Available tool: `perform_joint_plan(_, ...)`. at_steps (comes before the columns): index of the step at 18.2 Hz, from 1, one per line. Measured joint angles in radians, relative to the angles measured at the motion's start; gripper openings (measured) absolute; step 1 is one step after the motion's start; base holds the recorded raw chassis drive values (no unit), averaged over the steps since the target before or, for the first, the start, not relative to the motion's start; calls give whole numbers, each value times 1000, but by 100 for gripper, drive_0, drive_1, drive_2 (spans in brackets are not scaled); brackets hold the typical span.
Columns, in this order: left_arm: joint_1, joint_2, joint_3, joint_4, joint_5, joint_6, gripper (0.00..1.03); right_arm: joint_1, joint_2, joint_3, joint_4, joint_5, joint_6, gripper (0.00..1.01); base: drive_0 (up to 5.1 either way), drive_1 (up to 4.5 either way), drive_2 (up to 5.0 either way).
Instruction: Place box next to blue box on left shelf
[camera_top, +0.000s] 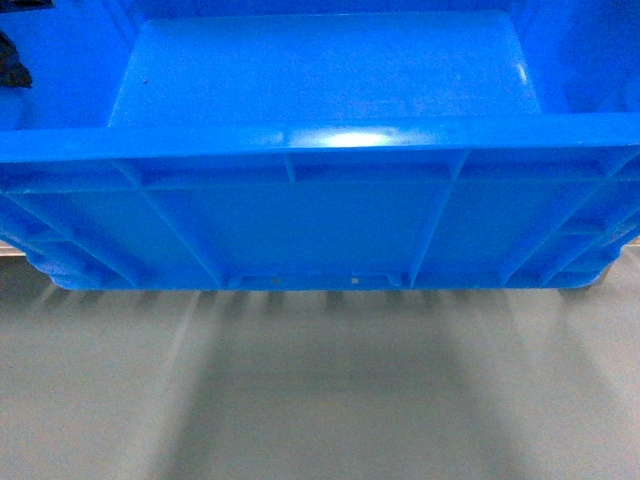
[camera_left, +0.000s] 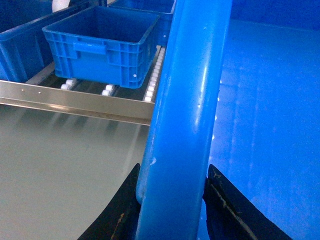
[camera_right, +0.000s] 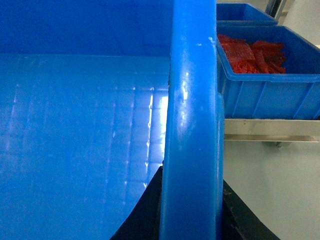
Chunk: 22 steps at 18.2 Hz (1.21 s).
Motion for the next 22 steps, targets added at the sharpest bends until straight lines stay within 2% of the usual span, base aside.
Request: perform_joint_plan(22, 0, 0, -3, 0, 0, 0, 32, 0, 2, 0, 0, -1, 0, 18, 0, 0, 0)
